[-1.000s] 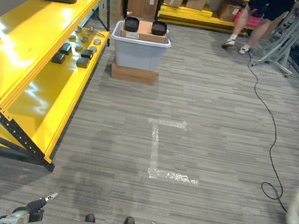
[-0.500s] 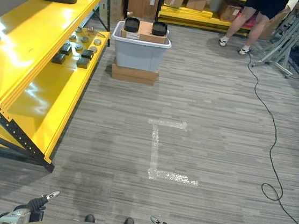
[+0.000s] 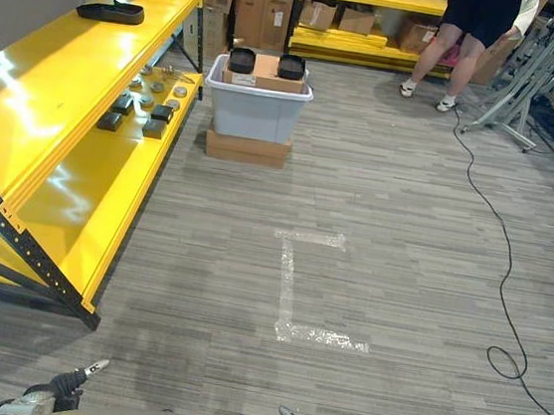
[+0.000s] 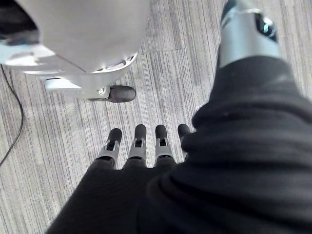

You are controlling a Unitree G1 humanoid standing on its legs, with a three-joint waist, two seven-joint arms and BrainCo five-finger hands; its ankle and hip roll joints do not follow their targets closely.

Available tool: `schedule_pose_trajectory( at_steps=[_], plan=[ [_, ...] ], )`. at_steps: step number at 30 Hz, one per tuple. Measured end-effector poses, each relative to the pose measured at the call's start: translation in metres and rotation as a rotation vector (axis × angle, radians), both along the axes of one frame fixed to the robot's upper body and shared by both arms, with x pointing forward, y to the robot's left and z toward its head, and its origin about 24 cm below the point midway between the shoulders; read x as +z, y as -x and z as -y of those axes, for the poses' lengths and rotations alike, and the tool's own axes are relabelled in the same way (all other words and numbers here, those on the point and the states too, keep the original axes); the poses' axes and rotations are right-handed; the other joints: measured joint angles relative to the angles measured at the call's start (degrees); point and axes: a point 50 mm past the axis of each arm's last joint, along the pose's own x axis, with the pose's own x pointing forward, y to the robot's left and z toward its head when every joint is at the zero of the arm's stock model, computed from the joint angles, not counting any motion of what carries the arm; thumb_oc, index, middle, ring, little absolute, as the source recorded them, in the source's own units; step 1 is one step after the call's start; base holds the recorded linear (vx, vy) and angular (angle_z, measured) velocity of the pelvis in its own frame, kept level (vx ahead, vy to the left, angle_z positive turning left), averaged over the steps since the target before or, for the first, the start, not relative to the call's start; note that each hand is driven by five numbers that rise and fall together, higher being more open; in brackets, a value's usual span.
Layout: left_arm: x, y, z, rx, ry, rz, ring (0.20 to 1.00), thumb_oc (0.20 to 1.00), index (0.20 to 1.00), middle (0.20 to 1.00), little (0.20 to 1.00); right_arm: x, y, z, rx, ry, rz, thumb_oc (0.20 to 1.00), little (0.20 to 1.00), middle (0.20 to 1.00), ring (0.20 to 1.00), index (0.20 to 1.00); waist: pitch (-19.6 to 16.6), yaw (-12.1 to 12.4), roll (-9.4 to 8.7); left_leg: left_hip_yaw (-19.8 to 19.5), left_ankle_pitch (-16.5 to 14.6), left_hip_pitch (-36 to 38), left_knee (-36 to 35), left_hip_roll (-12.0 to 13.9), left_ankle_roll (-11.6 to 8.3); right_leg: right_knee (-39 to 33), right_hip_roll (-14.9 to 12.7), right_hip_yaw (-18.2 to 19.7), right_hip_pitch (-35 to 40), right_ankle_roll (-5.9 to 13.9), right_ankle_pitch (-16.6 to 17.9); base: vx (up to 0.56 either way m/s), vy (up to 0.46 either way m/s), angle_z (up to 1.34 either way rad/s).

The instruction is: Move parts from the plastic box to the shelf.

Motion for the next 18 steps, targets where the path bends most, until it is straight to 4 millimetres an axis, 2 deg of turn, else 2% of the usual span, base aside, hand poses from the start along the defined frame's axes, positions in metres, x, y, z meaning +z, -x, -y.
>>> schedule_pose_trajectory(
  at_steps=[10,14,18],
  plan=[
    [0.0,-0.001,0.002,0.011,0.028,0.019,1.0,1.0,1.0,1.0,1.0,0.0,-0.002,-0.002,0.05,0.021,0.001,1.0,1.0,1.0,1.0,1.0,0.04,0.16,-0.09,0.0,-0.09,0.03,0.0,0.0,-0.15,0.0,0.0,-0.06,0.06,0.0,0.0,0.01,0.008,0.0],
    [0.012,-0.027,0.006,0.033,0.049,0.227,1.0,1.0,1.0,1.0,1.0,0.014,-0.036,-0.005,0.063,0.059,0.234,1.0,1.0,1.0,1.0,1.0,0.53,0.37,-0.61,-0.03,0.05,0.04,0.0,-0.07,0.02,0.16,-0.05,-0.06,0.04,0.04,0.06,0.01,0.071,0.0],
    [0.021,-0.045,0.009,0.017,0.054,0.323,1.0,1.0,1.0,1.0,1.0,0.026,-0.061,-0.006,0.067,0.093,0.36,1.0,1.0,1.0,1.0,1.0,1.09,0.57,-1.08,0.02,-0.23,0.08,0.0,-0.45,-0.11,0.37,-0.32,0.12,-0.06,0.26,0.14,0.03,0.145,-0.01]
  ],
)
